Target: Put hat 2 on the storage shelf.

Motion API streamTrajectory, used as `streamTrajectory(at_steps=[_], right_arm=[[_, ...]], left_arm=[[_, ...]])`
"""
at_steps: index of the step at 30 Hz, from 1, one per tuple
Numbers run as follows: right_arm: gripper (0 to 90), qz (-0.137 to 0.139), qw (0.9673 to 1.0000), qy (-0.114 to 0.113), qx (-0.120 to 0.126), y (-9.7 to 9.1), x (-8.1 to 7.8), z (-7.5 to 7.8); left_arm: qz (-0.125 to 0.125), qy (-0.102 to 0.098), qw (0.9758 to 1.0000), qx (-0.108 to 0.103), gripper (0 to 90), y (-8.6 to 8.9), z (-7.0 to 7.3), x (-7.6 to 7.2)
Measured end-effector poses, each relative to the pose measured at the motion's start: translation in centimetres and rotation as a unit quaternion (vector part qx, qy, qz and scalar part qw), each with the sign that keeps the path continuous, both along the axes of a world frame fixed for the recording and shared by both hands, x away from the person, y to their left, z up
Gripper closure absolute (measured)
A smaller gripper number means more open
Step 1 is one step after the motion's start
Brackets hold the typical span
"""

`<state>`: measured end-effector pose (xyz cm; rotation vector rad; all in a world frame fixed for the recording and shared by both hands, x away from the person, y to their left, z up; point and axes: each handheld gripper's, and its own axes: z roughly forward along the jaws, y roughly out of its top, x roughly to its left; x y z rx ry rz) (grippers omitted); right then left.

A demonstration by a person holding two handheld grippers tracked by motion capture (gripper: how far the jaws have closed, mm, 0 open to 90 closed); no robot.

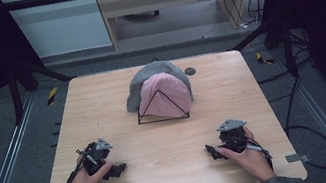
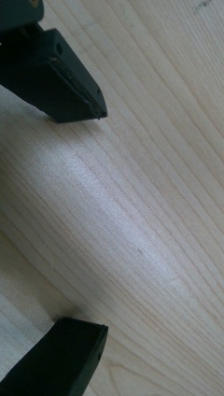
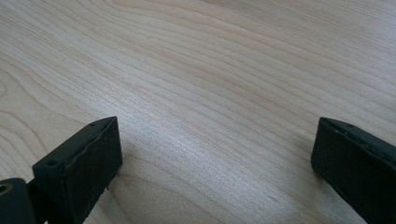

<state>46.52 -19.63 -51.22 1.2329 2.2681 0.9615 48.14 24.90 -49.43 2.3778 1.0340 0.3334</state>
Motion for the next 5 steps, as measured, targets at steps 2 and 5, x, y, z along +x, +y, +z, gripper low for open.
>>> streamTrajectory(at_steps=[2,5], right_arm=[[2.0,-0.002,1.0,0.0,0.003,0.03,-0.06,-0.02],[1.5,-0.001,1.0,0.0,0.003,0.11,0.01,-0.04]], left_arm=[[-0.001,0.0,1.0,-0.001,0.0,0.02,-0.01,-0.02],[-0.002,-0.001,1.0,-0.002,0.0,0.02,-0.03,0.0]])
